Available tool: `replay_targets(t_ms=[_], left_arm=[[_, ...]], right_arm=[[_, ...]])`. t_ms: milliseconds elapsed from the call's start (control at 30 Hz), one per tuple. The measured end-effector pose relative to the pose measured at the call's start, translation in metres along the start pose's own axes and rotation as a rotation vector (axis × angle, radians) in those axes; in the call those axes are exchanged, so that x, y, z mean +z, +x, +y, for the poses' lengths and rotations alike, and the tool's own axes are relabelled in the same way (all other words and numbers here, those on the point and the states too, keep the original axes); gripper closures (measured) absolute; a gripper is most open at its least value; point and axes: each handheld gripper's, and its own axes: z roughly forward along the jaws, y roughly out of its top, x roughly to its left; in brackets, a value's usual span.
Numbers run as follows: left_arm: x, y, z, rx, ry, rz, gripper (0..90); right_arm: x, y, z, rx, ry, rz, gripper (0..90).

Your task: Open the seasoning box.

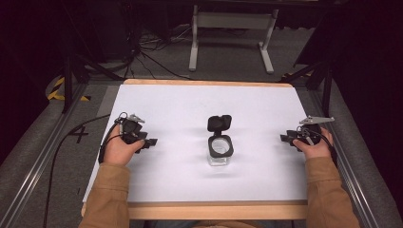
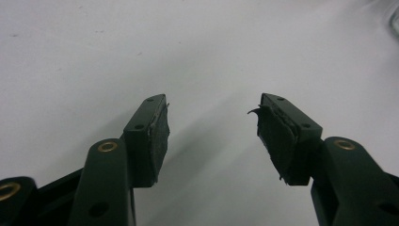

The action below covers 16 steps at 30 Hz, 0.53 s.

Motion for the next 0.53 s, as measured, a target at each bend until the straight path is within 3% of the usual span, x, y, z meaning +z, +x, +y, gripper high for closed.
replay_targets(t_ms=[100,200,300,533], left_arm=[[0.005,0.004,-0.003,-0.001,0.002,-0.008,43.2],[0.01,0.004,-0.005,0.014,-0.042,0.007,43.4],[0.013,0.003,-0.005,0.028,-0.045,0.009,43.2],[0.019,0.0,-0.005,0.03,-0.009,-0.01,41.5]], right_arm=[[0.006,0.0,-0.003,-0.011,0.008,-0.009,55.2],[0.013,0.002,-0.004,-0.036,0.011,-0.006,54.5],[0.019,0.004,-0.005,-0.061,0.01,-0.008,53.9],[0.022,0.007,-0.005,-0.065,0.014,-0.007,52.9]])
